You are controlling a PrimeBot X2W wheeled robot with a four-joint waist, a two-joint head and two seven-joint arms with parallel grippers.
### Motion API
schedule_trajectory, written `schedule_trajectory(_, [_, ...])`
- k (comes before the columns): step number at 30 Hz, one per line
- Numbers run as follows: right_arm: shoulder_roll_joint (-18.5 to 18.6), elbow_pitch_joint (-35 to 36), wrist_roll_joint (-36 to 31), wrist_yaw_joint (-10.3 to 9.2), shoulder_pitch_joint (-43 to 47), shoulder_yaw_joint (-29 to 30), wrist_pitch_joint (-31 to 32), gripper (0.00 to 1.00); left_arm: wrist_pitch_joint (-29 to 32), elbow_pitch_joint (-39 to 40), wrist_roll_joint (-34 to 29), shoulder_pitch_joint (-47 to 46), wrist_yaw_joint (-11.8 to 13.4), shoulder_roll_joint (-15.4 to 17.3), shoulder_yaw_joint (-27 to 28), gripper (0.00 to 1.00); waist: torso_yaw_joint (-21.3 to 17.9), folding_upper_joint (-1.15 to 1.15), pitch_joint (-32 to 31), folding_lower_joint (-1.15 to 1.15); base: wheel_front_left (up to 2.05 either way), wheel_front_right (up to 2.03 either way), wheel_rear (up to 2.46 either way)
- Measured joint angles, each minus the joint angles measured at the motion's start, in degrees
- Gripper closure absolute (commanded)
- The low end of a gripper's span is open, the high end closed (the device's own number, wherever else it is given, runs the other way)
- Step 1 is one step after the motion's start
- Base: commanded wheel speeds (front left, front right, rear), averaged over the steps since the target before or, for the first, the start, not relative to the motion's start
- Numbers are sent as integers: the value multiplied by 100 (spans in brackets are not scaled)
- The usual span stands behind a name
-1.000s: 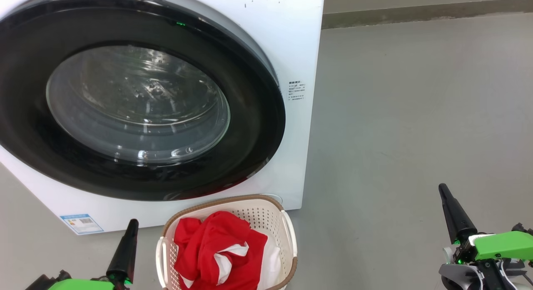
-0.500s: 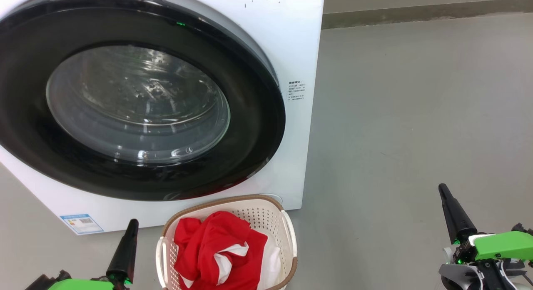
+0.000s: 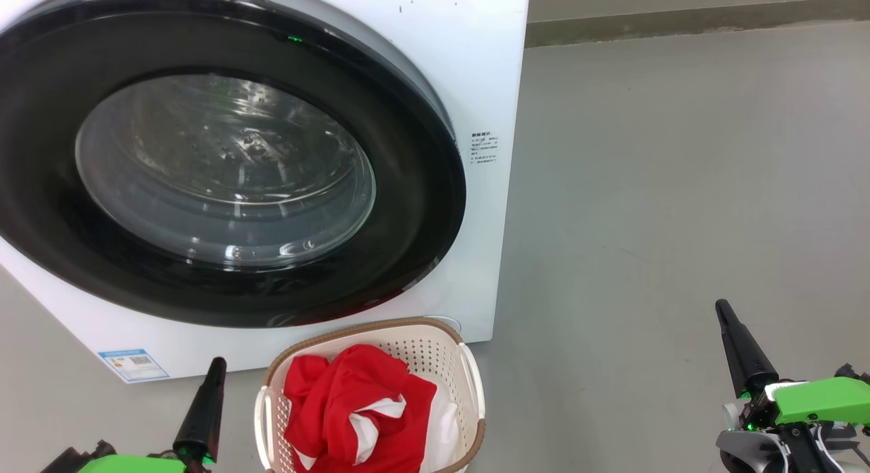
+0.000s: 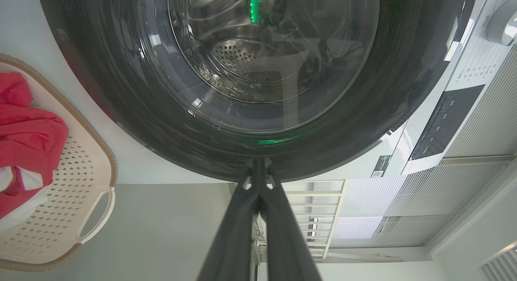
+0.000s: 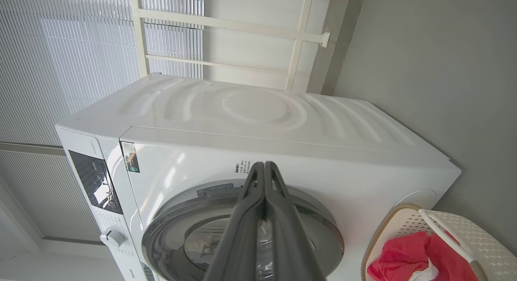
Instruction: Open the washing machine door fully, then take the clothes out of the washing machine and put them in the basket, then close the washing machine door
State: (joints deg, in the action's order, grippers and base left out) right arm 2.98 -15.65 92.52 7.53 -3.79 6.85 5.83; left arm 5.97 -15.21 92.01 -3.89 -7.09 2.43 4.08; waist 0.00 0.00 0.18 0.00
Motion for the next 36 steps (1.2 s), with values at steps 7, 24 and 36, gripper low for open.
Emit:
schedule_trajectory(7, [-2,0,0,0,0,2,3,100,0,0,0,0,0,0,3,100,0,0,0,0,0,0,0])
schedule_trajectory(24, [-7,0,-1,0,0,8,9,100,1,0,-1,0,0,0,9,100,0,0,0,0,0,0,0])
schedule_trajectory(36, [-10,0,-1,0,0,11,24,100,8,0,-1,0,0,-1,14,100,0,0,0,0,0,0,0])
